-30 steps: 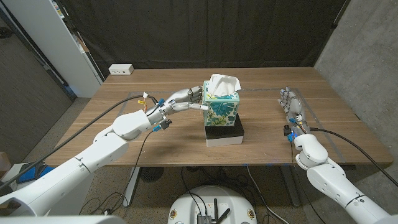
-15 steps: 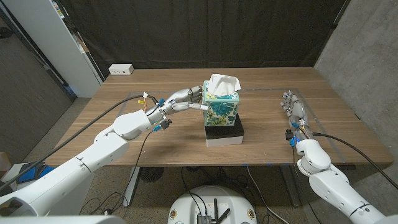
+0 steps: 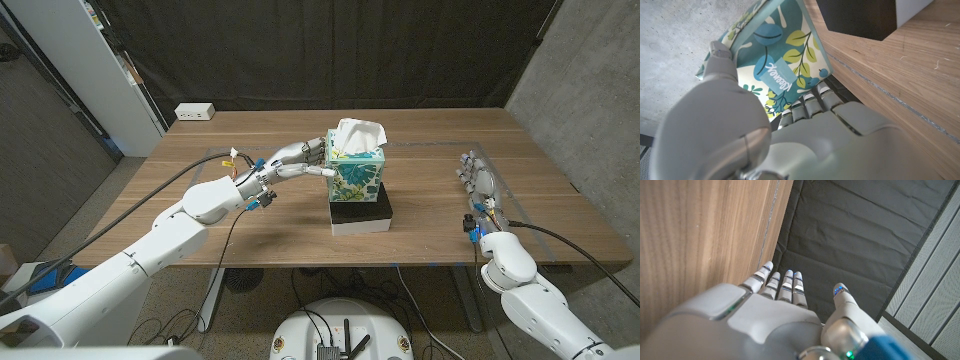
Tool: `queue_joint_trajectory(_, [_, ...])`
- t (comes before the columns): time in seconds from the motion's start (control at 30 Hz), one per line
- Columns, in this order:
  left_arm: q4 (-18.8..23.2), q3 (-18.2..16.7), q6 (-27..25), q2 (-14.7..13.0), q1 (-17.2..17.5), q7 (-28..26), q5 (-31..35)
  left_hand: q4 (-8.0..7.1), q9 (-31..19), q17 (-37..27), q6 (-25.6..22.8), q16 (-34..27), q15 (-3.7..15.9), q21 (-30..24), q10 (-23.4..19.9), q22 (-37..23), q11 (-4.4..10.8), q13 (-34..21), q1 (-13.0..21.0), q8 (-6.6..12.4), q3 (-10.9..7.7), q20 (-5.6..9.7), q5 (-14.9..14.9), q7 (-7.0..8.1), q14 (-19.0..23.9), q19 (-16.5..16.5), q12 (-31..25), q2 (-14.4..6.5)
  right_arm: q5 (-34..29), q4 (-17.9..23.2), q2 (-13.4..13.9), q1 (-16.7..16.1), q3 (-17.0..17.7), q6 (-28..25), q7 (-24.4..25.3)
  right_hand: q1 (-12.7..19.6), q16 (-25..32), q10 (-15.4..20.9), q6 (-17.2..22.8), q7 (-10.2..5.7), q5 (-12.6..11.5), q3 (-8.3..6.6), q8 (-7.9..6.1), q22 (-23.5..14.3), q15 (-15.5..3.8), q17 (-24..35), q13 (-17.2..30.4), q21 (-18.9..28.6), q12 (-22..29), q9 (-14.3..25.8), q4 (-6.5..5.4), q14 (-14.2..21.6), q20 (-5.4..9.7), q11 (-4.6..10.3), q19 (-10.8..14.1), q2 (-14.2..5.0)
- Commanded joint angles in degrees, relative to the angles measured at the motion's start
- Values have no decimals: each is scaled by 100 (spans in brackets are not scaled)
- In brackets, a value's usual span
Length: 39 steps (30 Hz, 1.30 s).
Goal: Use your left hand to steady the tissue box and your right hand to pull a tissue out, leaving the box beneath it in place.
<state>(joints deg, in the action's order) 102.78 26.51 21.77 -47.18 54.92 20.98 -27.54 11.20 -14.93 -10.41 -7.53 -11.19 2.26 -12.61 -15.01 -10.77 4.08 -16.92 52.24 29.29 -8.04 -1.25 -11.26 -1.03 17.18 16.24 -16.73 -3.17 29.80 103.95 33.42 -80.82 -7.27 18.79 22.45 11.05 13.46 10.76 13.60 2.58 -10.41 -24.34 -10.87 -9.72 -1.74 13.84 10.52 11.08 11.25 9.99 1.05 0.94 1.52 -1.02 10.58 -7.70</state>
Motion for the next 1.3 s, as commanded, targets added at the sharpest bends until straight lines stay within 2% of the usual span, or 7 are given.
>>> queue_joint_trajectory(0.03, [-80,30,38,46,-62,46,11,-220,-173,-8,-2,16,231,8,-29,-15,-18,-17,214,42,-251,29,-21,22,-9,30,11,-372,-74,267,-53,-381,168,59,113,24,10,26,27,21,20,-25,7,-12,-31,7,20,27,-14,30,30,35,25,-26,44,-172])
queue_joint_trajectory(0.13, [-113,28,54,62,-70,93,-66,-217,-176,-7,-4,19,233,8,-12,-15,-36,-23,214,46,-260,28,-21,22,-16,31,20,-371,-182,356,-105,-478,214,-17,298,24,8,27,32,27,21,-26,5,-12,-38,8,21,27,-14,31,32,30,25,-35,48,-171])
queue_joint_trajectory(0.27, [-121,52,11,51,-101,123,-51,-216,-179,-7,2,20,233,9,-20,-16,-17,-30,210,50,-271,27,-22,21,-21,28,21,-372,-14,409,-89,-585,276,-26,145,25,9,26,31,26,23,-26,5,-12,-41,8,21,26,-14,31,35,33,19,-42,49,-169])
queue_joint_trajectory(0.33, [-151,58,35,69,-116,149,-71,-217,-181,-7,-3,20,231,8,-30,-16,-24,-35,203,55,-274,26,-20,15,-24,29,19,-368,-232,468,-104,-640,278,-41,299,26,9,29,32,27,24,-27,4,-12,-32,8,21,27,-13,31,37,34,17,-42,51,-169])
queue_joint_trajectory(0.67, [-186,75,38,77,-143,182,-68,-213,-190,-5,6,22,236,8,-16,-16,-21,-52,194,63,-297,34,-20,17,-34,26,34,-363,-284,704,-144,-863,383,-129,347,36,6,30,31,25,26,-35,4,-13,-38,7,21,26,-13,31,49,30,11,-31,58,-171])
queue_joint_trajectory(0.97, [-222,97,55,95,-189,278,-121,-211,-198,-4,10,22,238,6,-13,-16,-33,-68,181,73,-316,31,-19,21,-39,27,43,-357,-263,746,-210,-932,415,-95,260,40,9,33,29,24,28,-39,5,-13,-27,7,21,28,-12,31,53,36,13,-44,69,-174])
queue_joint_trajectory(1.3, [-280,129,33,135,-249,314,-130,-211,-205,-4,14,23,242,5,-17,-16,-34,-83,170,82,-338,35,-18,13,-46,26,49,-356,-325,965,-343,-966,428,-264,467,37,11,32,31,18,28,-47,4,-14,-36,13,21,32,-13,31,46,35,13,-48,87,-194])
